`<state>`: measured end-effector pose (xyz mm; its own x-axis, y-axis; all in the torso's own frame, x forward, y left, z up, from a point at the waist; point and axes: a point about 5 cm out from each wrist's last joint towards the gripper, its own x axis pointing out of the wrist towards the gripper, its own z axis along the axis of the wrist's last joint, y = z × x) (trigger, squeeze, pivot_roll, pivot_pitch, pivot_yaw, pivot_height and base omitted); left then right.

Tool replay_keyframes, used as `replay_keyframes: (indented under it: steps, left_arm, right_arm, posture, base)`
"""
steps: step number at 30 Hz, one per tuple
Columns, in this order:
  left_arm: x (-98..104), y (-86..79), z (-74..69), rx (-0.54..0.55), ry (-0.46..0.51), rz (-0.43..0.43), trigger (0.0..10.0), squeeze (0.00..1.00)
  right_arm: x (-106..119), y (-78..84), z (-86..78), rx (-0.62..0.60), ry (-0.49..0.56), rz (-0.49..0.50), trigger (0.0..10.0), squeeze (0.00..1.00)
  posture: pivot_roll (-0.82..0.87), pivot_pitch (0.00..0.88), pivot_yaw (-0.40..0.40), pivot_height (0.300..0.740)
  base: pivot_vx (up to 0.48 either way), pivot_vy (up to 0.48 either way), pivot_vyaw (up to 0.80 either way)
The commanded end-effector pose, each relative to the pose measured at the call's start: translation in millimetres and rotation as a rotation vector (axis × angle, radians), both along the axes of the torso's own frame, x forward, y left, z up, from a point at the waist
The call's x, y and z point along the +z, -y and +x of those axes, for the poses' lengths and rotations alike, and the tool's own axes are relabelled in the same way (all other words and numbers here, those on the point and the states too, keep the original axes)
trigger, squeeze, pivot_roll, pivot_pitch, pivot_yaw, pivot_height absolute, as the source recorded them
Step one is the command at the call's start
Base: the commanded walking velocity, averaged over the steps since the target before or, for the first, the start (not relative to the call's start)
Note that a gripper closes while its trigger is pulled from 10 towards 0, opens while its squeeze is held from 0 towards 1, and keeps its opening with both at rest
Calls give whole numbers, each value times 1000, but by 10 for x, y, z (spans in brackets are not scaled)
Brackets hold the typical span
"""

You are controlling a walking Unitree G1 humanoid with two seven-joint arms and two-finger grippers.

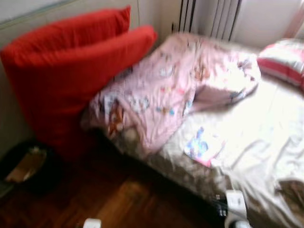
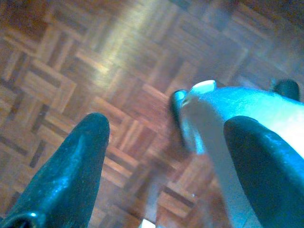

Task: Clean up the room

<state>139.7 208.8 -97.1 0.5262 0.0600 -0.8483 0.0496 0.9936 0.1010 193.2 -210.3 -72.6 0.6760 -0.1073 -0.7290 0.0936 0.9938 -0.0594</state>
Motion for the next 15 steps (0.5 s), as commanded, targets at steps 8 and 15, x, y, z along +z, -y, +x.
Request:
replay_keyframes:
  steps: [8,15]
  left_arm:
    - [-22,-196,-170,46,-52,30,10000,0]
    - [-11,-207,-144,28,-51,23,10000,0]
  right_arm:
    - [-195,-282,-298,14,-123,97,10000,0]
    - [-117,-247,-130,-61,-68,134,10000,0]
  posture:
    - [11,107,-58,740]
    - [-20,108,-21,740]
  base:
    - [0,-285,0]
    - [0,-281,-323]
